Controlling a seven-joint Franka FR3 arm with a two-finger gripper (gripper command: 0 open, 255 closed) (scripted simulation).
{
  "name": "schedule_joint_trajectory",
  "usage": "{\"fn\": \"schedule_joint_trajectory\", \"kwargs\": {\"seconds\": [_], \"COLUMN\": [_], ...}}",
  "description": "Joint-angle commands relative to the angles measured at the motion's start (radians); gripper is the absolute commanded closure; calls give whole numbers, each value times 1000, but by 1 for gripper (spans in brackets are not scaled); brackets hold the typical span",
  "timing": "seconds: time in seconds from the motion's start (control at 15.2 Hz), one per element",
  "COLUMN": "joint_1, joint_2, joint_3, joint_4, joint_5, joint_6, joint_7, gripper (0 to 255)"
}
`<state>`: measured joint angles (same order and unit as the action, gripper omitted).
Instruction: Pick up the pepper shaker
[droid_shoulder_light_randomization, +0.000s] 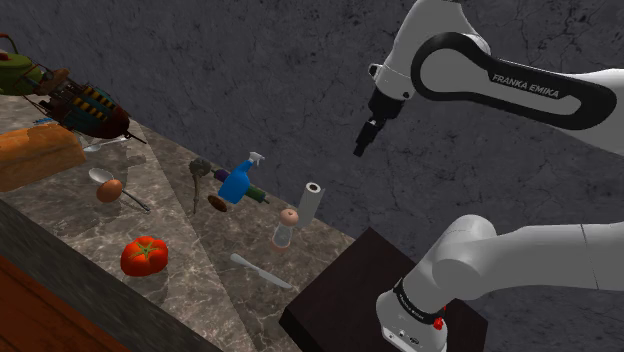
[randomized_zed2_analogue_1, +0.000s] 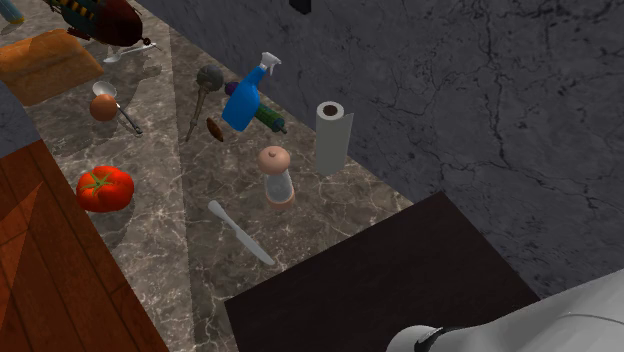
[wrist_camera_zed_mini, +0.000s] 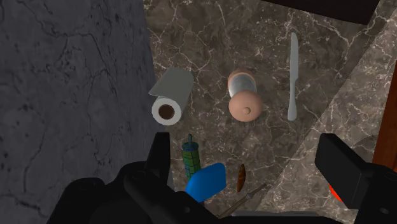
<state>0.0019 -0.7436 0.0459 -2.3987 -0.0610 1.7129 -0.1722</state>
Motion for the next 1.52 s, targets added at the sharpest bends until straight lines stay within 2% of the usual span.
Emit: {"fn": "schedule_joint_trajectory", "kwargs": {"seconds": [0.0,0.4,0.73,1.12,1.45], "joint_1": [0,16,31,52,78], "joint_2": [0,47,142,329,538], "joint_3": [0,-6,-9,-11,-12], "joint_4": [0,-169,-272,-342,-349], "joint_5": [0,22,40,68,104], "joint_6": [0,239,457,737,973], "joint_7": [0,-2,-6,-19,-42], "gripper": [0,0,0,0,0]}}
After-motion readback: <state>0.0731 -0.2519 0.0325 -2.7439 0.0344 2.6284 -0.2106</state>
